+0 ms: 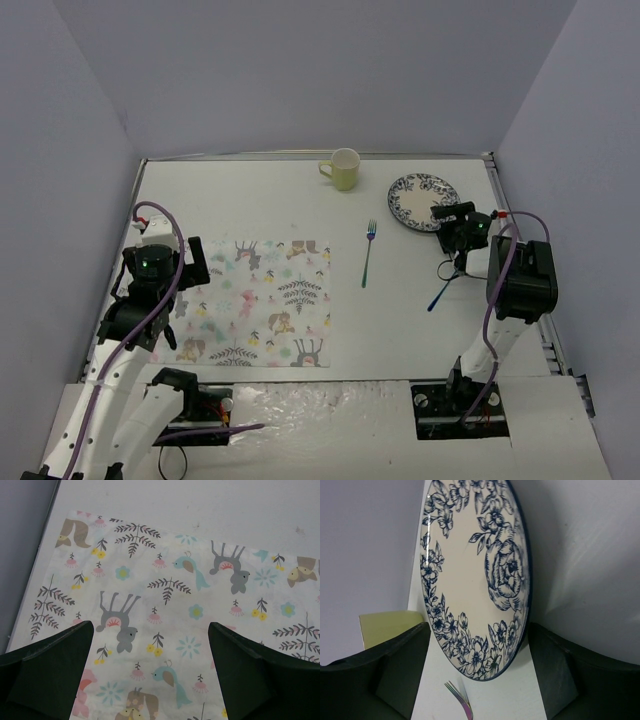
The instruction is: Set the dinner table for one person
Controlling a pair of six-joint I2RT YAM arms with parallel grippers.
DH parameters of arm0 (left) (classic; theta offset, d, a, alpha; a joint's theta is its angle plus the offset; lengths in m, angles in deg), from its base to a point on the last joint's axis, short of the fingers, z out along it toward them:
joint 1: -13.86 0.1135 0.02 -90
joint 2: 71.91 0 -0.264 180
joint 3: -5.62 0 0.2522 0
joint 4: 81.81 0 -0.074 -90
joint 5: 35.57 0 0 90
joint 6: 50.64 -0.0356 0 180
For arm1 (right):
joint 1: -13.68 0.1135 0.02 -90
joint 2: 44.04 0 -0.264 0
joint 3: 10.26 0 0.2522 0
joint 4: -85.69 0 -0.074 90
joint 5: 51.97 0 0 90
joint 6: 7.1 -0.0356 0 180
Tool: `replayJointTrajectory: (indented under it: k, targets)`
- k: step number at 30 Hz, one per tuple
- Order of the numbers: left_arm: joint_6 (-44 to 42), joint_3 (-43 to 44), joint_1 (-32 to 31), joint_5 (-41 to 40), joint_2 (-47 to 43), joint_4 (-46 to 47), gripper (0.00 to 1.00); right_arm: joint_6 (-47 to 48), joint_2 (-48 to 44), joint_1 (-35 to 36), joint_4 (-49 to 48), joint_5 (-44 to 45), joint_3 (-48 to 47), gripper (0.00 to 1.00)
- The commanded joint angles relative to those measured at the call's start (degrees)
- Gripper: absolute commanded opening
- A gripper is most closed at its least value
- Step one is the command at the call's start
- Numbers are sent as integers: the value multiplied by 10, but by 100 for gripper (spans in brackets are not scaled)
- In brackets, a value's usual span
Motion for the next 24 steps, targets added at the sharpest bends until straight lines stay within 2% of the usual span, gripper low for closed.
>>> replayJointTrajectory:
  k: [1, 5, 9, 11, 16, 24]
  targets:
    - [-2, 26, -2, -12, -1, 14, 97, -19, 16, -4, 15, 23, -7, 55]
    - [-2, 26, -2, -10, -1, 14, 97, -21, 24, -4, 16, 22, -7, 30]
    - [-3, 26, -3, -11, -1, 14, 97, -26, 29, -6, 13, 20, -7, 15]
    - [-3, 26, -3, -11, -3, 13, 97, -33, 32, -10, -2, 12, -5, 0]
    - [-3, 25, -3, -12, -2, 14, 97, -40, 16, -17, -34, -9, 2, 0]
    - [-1, 25, -3, -10, -4, 14, 97, -47, -103, -30, -51, -61, 10, 0]
